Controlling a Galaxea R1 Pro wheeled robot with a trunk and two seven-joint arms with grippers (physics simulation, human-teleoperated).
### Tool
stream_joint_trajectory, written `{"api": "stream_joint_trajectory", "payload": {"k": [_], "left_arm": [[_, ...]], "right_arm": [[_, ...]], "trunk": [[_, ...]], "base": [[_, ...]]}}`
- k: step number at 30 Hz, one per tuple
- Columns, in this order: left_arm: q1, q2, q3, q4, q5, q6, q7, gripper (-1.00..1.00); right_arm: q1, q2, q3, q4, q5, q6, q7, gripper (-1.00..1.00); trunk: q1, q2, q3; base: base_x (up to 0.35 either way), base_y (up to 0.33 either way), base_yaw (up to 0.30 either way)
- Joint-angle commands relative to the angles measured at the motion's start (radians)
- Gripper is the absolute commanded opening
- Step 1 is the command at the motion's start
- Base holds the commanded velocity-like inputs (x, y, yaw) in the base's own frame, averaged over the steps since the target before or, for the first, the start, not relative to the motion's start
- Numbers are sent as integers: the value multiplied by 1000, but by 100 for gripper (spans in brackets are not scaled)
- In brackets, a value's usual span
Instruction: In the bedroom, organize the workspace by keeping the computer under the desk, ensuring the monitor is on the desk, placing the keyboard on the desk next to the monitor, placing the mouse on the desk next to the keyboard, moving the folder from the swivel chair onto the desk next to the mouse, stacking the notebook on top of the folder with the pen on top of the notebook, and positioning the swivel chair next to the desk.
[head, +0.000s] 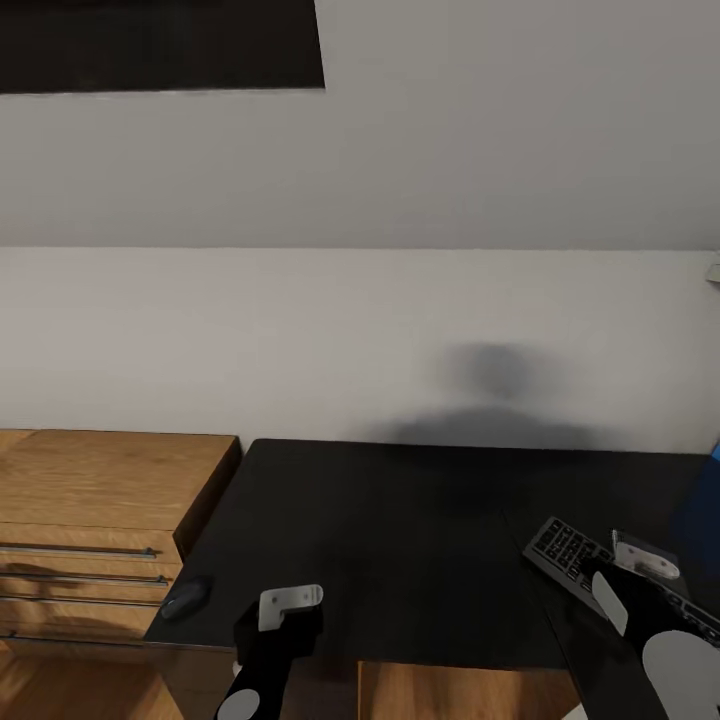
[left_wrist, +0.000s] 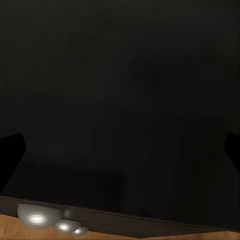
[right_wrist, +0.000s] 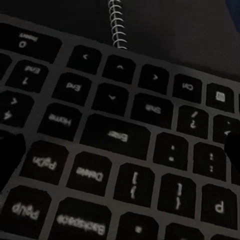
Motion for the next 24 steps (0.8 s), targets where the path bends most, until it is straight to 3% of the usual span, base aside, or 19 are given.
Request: {"api": "stream_joint_trajectory", "payload": {"k": [1, 8, 24], "left_arm": [[0, 0, -2, -1, 9, 2, 8, 100], [0, 0, -2, -1, 9, 3, 8, 100], [0, 0, -2, -1, 9, 3, 8, 100]], "right_arm": [[1, 12, 3, -2, -24, -13, -1, 100], [1, 50, 4, -52, -25, -29, -4, 100], [2, 55, -2, -119, -27, -29, -8, 100]], "trunk": [[0, -1, -1], [0, -1, -1], [0, -1, -1]], "base": [[0, 0, 0], [0, 0, 0], [0, 0, 0]]}}
